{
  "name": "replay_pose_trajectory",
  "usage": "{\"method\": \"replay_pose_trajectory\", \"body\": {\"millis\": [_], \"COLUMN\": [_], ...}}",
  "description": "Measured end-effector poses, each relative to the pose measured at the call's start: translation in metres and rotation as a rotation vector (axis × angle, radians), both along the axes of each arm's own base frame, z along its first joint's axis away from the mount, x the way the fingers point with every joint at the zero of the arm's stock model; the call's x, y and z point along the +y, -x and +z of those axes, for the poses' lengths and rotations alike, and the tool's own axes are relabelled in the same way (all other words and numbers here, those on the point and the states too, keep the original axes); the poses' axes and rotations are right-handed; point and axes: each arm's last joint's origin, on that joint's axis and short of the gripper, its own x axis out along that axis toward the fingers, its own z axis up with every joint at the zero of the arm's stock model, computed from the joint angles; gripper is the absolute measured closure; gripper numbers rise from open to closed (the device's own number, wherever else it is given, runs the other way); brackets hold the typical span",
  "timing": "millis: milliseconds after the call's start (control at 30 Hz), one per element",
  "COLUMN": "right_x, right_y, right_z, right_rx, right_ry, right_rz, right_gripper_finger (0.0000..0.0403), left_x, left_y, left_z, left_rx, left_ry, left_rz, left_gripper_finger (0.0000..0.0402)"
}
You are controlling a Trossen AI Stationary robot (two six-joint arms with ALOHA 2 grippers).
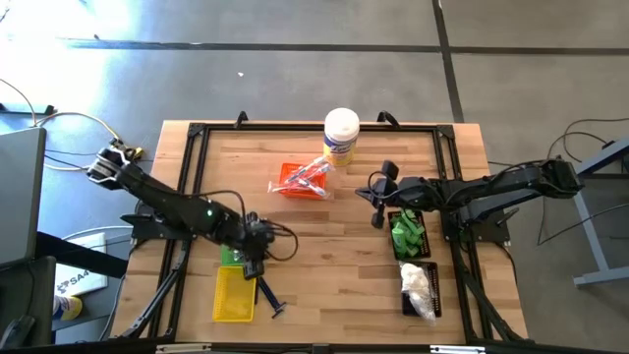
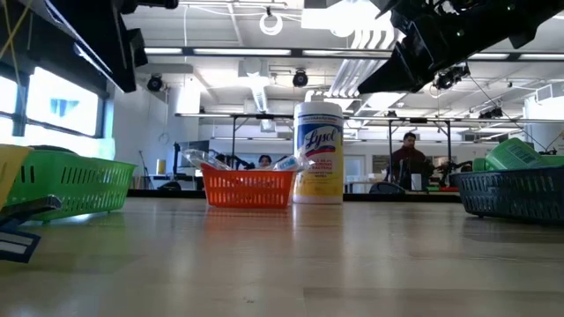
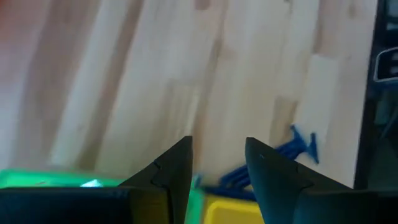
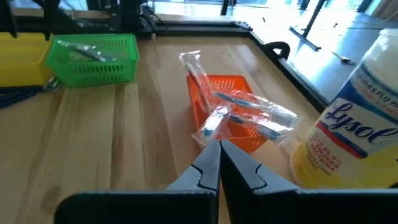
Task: Pick & Place Travel size toiletries
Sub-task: Put the blue razor into the yellow bin
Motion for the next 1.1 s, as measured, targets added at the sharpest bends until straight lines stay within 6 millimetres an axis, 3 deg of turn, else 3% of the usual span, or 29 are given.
{"method": "replay_pose_trajectory", "body": {"millis": [400,700,1100], "right_x": [0.002,0.003,0.004], "right_y": [-0.001,0.000,-0.001], "right_z": [0.000,0.000,0.000], "right_rx": [0.005,0.009,0.005], "right_ry": [-0.006,-0.009,-0.026], "right_rz": [0.090,0.093,0.132], "right_gripper_finger": [0.0400,0.0400,0.0400], "left_x": [-0.038,-0.064,-0.108], "left_y": [-0.021,-0.037,-0.026], "left_z": [-0.041,-0.054,-0.075], "left_rx": [0.080,0.051,0.050], "left_ry": [0.081,0.079,0.065], "left_rz": [0.132,0.043,-0.107], "left_gripper_finger": [0.0257,0.0257,0.0257]}}
